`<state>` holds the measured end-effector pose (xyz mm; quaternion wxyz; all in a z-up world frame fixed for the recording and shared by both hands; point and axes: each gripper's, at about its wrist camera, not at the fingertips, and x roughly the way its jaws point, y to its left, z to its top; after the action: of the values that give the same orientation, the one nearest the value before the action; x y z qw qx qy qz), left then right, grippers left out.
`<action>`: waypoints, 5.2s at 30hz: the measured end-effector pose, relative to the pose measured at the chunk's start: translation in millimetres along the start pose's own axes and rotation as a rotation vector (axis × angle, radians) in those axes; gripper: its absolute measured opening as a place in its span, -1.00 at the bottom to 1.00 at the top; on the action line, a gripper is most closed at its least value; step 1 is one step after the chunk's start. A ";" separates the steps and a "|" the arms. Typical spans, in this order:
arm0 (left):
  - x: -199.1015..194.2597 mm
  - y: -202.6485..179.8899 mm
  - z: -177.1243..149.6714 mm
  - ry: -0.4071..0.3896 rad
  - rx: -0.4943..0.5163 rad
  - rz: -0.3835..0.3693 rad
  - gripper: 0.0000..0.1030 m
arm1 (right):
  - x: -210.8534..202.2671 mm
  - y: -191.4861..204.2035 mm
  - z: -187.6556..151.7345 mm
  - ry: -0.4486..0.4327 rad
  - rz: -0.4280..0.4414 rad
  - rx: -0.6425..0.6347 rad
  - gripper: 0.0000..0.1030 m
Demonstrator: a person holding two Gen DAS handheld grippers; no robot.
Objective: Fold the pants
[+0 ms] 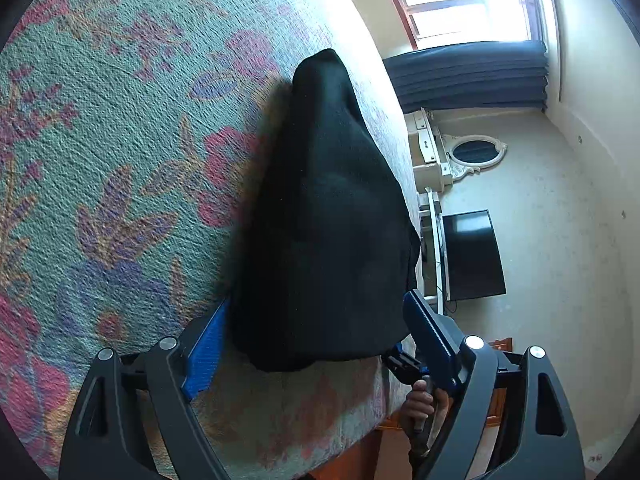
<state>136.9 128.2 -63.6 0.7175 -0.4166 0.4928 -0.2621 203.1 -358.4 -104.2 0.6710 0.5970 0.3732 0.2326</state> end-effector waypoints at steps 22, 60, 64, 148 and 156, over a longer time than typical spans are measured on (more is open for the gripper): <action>10.8 -9.7 1.9 -0.055 0.052 0.202 -0.25 | 19.6 6.2 -13.8 0.012 -0.124 -0.057 -0.34; 5.4 -30.2 -9.6 -0.076 0.096 0.299 -0.28 | 2.2 18.4 -42.2 0.023 -0.131 -0.053 -0.40; 3.5 -29.3 -7.9 -0.074 0.096 0.303 -0.28 | 0.8 18.8 -48.8 0.025 -0.135 -0.054 -0.40; -12.1 -26.2 -2.7 -0.091 0.113 0.486 0.58 | 11.6 -10.4 -32.6 0.138 -0.092 -0.103 -0.29; -6.8 -29.2 -2.3 -0.081 0.129 0.496 0.58 | 16.5 12.9 -19.0 0.103 -0.164 -0.191 0.01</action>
<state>133.2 117.7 -35.7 0.8040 -0.2465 0.5332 -0.0920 200.1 -331.6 -95.5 0.7216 0.4853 0.4305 0.2419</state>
